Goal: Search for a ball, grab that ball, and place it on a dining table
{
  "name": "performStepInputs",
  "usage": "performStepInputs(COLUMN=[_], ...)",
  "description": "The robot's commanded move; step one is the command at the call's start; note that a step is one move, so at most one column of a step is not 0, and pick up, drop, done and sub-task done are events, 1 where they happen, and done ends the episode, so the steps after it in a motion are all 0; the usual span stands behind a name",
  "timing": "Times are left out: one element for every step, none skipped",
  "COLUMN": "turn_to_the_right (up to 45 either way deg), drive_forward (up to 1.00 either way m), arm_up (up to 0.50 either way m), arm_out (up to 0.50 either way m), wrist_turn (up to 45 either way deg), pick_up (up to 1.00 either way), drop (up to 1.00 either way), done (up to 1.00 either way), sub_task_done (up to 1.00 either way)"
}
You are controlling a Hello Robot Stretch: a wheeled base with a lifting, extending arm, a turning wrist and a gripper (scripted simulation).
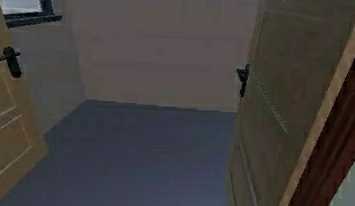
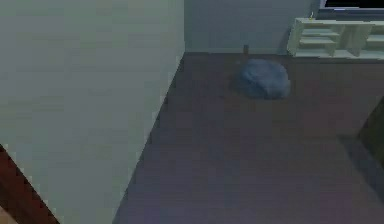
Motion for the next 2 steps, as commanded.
performStepInputs(turn_to_the_right=[-45.0, 0.0], drive_forward=[0.0, 0.65], arm_up=[0.0, 0.0], arm_out=[0.0, 0.0], wrist_turn=[0.0, 0.0], pick_up=[0.0, 0.0], drop=[0.0, 0.0], done=[0.0, 0.0], sub_task_done=[0.0, 0.0])
